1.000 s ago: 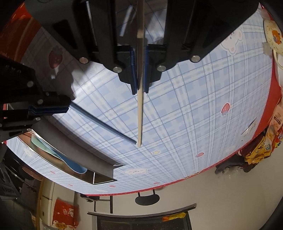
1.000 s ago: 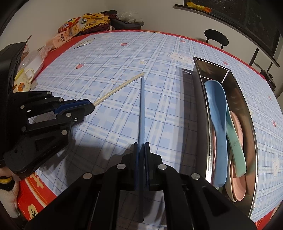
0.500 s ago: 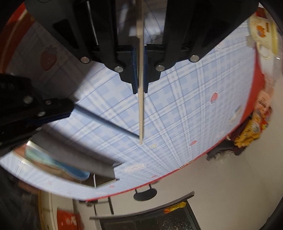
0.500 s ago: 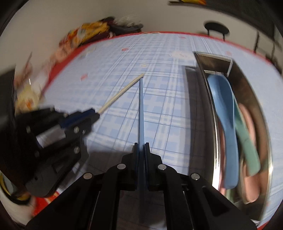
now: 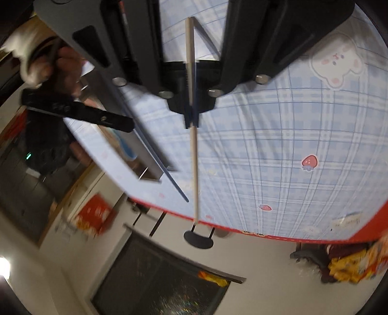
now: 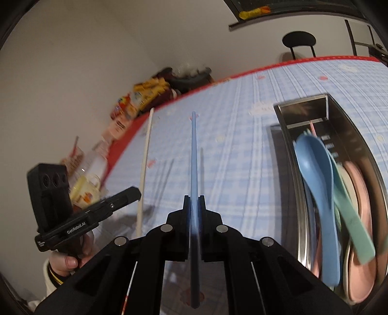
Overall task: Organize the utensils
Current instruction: 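Lift the blue chopstick with the right gripper while the left lifts the wooden chopstick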
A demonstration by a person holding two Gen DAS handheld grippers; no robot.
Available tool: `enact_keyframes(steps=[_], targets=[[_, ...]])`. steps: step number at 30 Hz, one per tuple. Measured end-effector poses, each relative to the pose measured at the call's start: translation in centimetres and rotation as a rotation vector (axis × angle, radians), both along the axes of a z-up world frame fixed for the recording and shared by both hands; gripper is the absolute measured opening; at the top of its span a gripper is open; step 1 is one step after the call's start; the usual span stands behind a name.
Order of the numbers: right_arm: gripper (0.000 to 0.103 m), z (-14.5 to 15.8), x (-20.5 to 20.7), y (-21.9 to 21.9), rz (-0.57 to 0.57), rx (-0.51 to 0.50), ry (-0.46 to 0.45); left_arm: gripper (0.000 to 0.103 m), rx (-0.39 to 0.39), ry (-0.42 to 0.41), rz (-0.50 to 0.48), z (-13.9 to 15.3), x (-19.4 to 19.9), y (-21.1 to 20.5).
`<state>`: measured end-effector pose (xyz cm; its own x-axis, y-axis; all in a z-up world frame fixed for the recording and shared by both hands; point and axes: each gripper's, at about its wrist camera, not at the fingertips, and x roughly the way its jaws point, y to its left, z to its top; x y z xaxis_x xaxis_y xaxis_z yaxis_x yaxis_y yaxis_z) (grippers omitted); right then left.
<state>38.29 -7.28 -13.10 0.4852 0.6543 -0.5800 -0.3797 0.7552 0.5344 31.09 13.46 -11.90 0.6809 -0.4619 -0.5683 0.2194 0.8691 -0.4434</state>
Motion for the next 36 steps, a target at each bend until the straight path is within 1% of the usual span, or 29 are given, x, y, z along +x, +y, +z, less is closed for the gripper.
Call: enact_keyframes(steps=[2,5,6,8,10,12,13,15,16,18,19,21,24,28,29,30,31,32,33,34,36], targets=[[0.007,-0.1,0.2,-0.3,0.007,0.027,-0.007,0.005,-0.004,0.012,0.007,-0.3,0.1,-0.1],[0.007,-1.0,0.3,-0.9,0.025,0.047,0.030,0.005,0.053,0.051,0.002,-1.2,0.6,-1.1],[0.007,-1.0,0.2,-0.9,0.027,0.050,0.031,0.005,0.096,0.070,-0.001,-1.6,0.8,-1.7],[0.007,-0.7,0.0,-1.0,0.029,0.061,0.019,0.005,0.164,0.078,-0.002,-1.7,0.8,-2.7],[0.007,-0.2,-0.5,-1.0,0.030,0.060,-0.009,0.011,0.222,0.049,0.017,-1.3,0.6,-3.3],[0.007,0.2,-0.8,-0.9,0.030,0.042,-0.039,0.038,0.293,0.025,0.060,-0.8,0.3,-3.8],[0.007,0.4,-1.1,-0.9,0.032,0.036,-0.051,0.040,0.356,0.005,0.090,-0.5,0.1,-4.1],[0.007,0.6,-1.3,-0.8,0.035,0.030,-0.063,0.042,0.450,-0.005,0.137,-0.3,0.0,-4.5],[0.007,0.6,-1.4,-0.8,0.037,0.031,-0.065,0.042,0.484,0.007,0.150,-0.6,0.2,-4.7],[0.007,0.6,-1.5,-0.8,0.039,0.027,-0.066,0.042,0.509,0.051,0.145,-1.4,1.1,-4.7],[0.007,0.5,-1.5,-0.9,0.038,0.030,-0.062,0.041,0.545,0.077,0.144,-1.7,1.5,-5.2],[0.007,0.5,-1.5,-1.2,0.033,0.036,-0.060,0.040,0.586,0.069,0.158,-1.7,1.5,-5.6],[0.007,0.8,-1.6,-1.6,0.016,0.040,-0.073,0.040,0.684,0.111,0.161,-2.6,2.3,-6.9],[0.007,0.9,-1.6,-2.0,0.008,0.049,-0.075,0.040,0.754,0.103,0.166,-2.9,2.4,-7.6],[0.007,1.0,-1.6,-2.1,0.006,0.050,-0.077,0.037,0.763,0.100,0.163,-3.0,2.3,-7.6],[0.007,0.9,-1.7,-2.2,0.005,0.051,-0.078,0.024,0.763,0.096,0.150,-3.0,2.3,-7.7],[0.007,1.0,-1.6,-2.3,0.004,0.053,-0.078,0.015,0.766,0.089,0.125,-3.1,2.1,-8.1],[0.007,1.0,-1.6,-2.4,0.002,0.055,-0.079,0.011,0.793,0.088,0.126,-3.2,2.1,-8.3],[0.007,1.0,-1.6,-2.6,-0.001,0.057,-0.081,0.011,0.791,0.089,0.127,-3.1,2.1,-8.3],[0.007,1.1,-1.6,-2.7,-0.004,0.058,-0.081,0.011,0.769,0.095,0.126,-3.0,2.3,-8.0],[0.007,1.2,-1.4,-2.9,-0.014,0.067,-0.079,0.011,0.678,0.120,0.124,-2.7,2.5,-6.6]])
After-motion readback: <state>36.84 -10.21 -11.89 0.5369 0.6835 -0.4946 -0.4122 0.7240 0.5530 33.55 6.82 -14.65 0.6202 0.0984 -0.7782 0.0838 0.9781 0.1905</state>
